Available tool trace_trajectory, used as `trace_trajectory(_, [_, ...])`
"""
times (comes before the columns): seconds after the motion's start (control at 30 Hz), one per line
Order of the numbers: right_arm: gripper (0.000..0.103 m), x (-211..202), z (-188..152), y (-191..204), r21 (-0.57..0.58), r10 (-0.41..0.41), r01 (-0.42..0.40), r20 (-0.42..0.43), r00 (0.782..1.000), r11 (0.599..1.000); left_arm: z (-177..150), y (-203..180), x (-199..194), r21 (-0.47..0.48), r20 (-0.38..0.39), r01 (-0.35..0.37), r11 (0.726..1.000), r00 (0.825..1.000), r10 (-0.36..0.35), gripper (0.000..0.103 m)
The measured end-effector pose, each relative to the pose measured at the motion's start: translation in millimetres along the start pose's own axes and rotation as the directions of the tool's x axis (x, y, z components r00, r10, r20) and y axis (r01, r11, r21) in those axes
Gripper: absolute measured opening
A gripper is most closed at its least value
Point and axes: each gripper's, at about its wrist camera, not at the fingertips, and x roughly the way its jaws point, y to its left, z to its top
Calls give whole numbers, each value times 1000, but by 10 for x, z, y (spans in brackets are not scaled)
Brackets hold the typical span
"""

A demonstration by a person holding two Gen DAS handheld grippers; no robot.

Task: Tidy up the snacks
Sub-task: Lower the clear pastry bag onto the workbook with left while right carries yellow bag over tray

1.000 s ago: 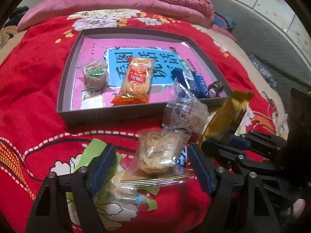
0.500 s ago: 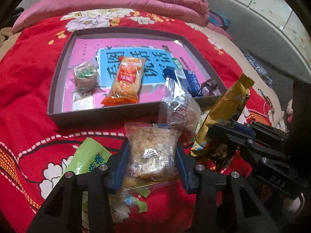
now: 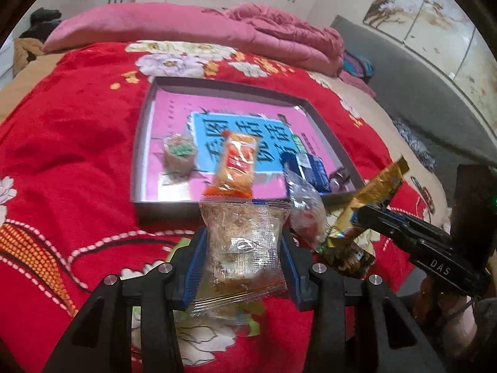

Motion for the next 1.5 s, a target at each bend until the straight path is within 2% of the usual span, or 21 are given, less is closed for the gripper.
trace_trajectory(0.23, [17,-62,33,-111,39,-21,20,25,999,999,34,137,-83,-46,46,-20,999,999,23,47])
trace_trajectory(0.5, [17,-110,63,-184,59,-37,35,47,998,998,62,31,-73,-12,69,-57,998,996,58,47])
trace_trajectory(0.67, [17,-192,102,-221,77,-29,22,93,995,997,84,-9,-79,4,96,-92,996,991,91,47])
trace_trajectory(1.17, [17,-265,245,-296,118,-62,42,174,983,992,209,92,9,-62,122,-109,992,986,116,47])
trace_trajectory(1.5, [17,-263,319,-423,148,-106,78,193,975,986,286,145,102,-82,129,-123,989,983,133,47])
